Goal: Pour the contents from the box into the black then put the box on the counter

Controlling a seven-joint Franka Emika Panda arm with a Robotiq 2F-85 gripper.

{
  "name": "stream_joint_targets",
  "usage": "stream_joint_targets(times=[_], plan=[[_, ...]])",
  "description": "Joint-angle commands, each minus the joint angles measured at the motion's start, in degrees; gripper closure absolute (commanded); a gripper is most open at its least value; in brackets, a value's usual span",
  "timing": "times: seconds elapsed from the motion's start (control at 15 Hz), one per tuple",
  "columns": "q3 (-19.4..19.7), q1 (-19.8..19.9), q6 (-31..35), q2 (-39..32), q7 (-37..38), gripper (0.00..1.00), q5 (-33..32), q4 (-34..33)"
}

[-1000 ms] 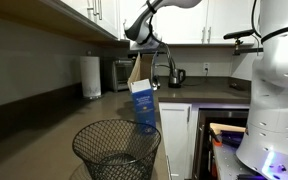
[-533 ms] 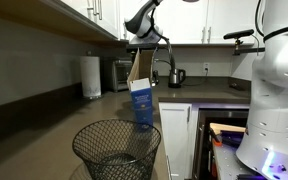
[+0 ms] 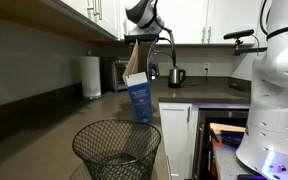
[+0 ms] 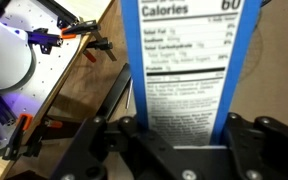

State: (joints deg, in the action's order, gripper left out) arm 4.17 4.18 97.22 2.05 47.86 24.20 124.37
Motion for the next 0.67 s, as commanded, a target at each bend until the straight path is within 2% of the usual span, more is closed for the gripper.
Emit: stream_joint_targets(times=[0.0, 0.6], plan=[[-1.2, -0.5, 1.0, 5.7, 4.3, 0.49, -2.7, 2.9], [-5.8, -0.4, 3.6, 13.9, 11.3, 0.49, -8.7, 6.2]])
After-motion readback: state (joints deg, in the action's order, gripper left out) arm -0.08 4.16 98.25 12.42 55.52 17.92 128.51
